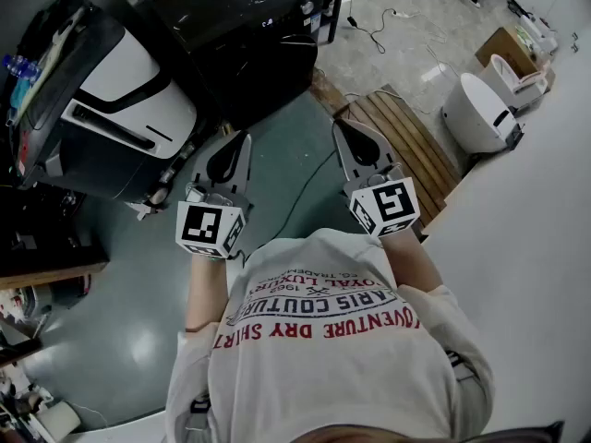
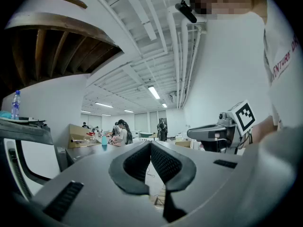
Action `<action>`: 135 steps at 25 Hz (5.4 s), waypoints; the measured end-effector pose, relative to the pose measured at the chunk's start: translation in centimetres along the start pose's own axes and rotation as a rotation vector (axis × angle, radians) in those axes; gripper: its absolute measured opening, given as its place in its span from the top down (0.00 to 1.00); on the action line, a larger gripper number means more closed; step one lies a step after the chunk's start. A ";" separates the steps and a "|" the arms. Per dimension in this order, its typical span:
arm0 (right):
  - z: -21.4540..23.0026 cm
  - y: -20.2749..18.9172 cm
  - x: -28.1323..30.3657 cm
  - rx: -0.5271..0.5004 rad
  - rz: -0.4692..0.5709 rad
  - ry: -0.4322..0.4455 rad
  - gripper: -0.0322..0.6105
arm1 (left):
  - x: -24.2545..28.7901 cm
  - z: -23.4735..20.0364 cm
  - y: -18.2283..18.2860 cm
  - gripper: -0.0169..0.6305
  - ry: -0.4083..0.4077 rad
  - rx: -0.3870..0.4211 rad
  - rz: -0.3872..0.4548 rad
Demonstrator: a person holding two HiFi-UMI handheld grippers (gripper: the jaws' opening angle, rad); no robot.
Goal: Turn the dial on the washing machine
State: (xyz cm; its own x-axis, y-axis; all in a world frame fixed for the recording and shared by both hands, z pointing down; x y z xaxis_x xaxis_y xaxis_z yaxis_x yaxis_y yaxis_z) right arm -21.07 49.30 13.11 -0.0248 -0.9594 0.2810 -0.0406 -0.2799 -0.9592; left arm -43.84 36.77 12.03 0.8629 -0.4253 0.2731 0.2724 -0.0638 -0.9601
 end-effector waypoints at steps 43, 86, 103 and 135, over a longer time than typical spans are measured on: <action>18.1 1.4 20.5 0.100 -0.137 -0.120 0.52 | 25.9 -12.9 -0.8 0.95 -0.150 -0.194 -0.051; 36.2 -11.8 59.1 -0.443 -0.385 0.231 0.50 | 48.6 -15.7 -11.4 0.95 0.560 -0.303 -0.183; 35.6 -11.9 60.6 -0.404 -0.362 0.166 0.51 | 48.5 -14.4 -12.5 0.95 0.609 -0.336 -0.201; 34.8 -12.0 60.6 -0.494 -0.402 0.089 0.49 | 47.6 -12.9 -12.3 0.95 0.520 -0.303 -0.208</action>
State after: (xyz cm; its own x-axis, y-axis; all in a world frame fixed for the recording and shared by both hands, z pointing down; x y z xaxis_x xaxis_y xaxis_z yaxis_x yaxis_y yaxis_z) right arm 12.63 -6.68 40.58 0.0065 -0.7703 0.6377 -0.5183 -0.5479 -0.6566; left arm -11.63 5.71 36.06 0.4645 -0.7543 0.4640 0.2137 -0.4130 -0.8853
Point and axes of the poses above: the fingertips, and each gripper's own axes: x forward along the fingers, z to its right, y out of its top, the point moved 10 cm from there along -x, backward along the fingers, and after that the axes turned 14 degrees about -z, right-handed, at the moved point
